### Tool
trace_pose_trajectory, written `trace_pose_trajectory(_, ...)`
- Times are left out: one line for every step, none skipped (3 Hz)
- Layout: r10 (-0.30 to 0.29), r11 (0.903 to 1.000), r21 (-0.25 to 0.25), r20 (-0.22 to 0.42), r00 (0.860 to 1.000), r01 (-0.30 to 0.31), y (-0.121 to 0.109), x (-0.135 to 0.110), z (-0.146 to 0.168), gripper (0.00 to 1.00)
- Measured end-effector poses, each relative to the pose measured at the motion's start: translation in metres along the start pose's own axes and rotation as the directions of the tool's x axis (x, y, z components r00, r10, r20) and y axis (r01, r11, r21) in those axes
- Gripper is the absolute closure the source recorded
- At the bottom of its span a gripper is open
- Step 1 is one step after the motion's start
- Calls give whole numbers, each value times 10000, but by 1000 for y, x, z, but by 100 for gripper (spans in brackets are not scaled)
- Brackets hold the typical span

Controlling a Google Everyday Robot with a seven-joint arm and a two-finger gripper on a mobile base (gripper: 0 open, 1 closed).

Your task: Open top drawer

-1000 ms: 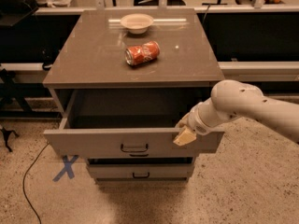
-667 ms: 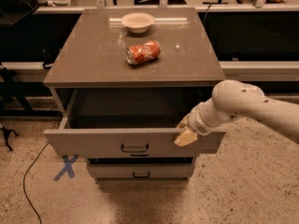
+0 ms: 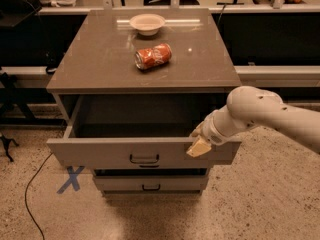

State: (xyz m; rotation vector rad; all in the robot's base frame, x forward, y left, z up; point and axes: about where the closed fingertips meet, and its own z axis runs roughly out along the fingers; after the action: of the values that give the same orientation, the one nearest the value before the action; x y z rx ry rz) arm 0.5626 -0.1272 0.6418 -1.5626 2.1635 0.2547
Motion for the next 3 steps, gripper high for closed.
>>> trace_pose_trajectory(0, 10000, 0, 0, 10000, 0, 0, 0, 0, 100)
trace_pose_trajectory(0, 10000, -1, 0, 10000, 0, 0, 0, 0, 75)
trace_pose_trajectory(0, 10000, -1, 0, 10000, 0, 0, 0, 0, 52)
